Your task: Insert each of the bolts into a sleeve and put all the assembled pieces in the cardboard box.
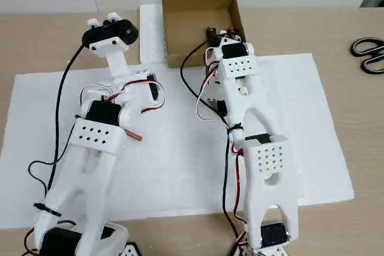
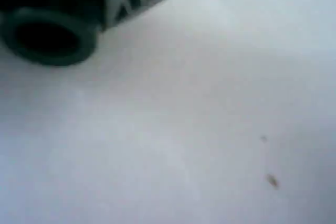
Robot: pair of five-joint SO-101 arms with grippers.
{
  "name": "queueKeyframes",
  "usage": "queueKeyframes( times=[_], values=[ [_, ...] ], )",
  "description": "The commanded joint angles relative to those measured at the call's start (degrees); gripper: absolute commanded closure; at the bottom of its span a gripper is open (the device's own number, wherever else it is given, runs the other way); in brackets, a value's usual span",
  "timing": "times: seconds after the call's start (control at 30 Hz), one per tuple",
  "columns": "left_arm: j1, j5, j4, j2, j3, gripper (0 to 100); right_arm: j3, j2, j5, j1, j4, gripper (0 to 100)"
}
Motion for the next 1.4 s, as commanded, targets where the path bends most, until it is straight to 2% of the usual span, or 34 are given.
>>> queueKeyframes(
  times=[0.0, 0.3, 0.47, 0.73, 0.87, 1.07, 1.27, 1.37],
  values=[
    [-0.09, 0.53, 0.09, -0.44, -0.31, 99, -0.26, -0.40, 0.44, -0.04, 1.10, 97.3],
    [0.09, 0.53, -0.09, -0.44, -0.40, 99, -10.29, -1.01, 0.62, -0.40, 4.62, 99.7],
    [0.09, 0.53, -0.09, -0.44, -0.57, 99, -16.70, -7.96, 1.41, -3.38, 4.97, 99.7],
    [-0.09, 0.35, 0.00, -0.44, -0.75, 99, -16.44, -19.38, 3.16, -8.48, 5.58, 99.7],
    [-0.18, 0.35, 1.67, -0.53, -2.86, 99, -11.52, -27.03, 3.16, -9.98, 5.67, 99.7],
    [-1.93, 0.26, 13.19, 0.18, -16.40, 99, 2.37, -41.19, 3.16, -11.38, 5.23, 99.7],
    [-4.31, 0.62, 21.54, 1.76, -24.84, 99, 18.02, -51.47, 2.81, -11.12, 5.14, 99.7],
    [-6.24, 3.34, 26.46, 3.08, -27.47, 99, 24.97, -56.13, 2.81, -11.03, 4.44, 99.7]
  ],
)
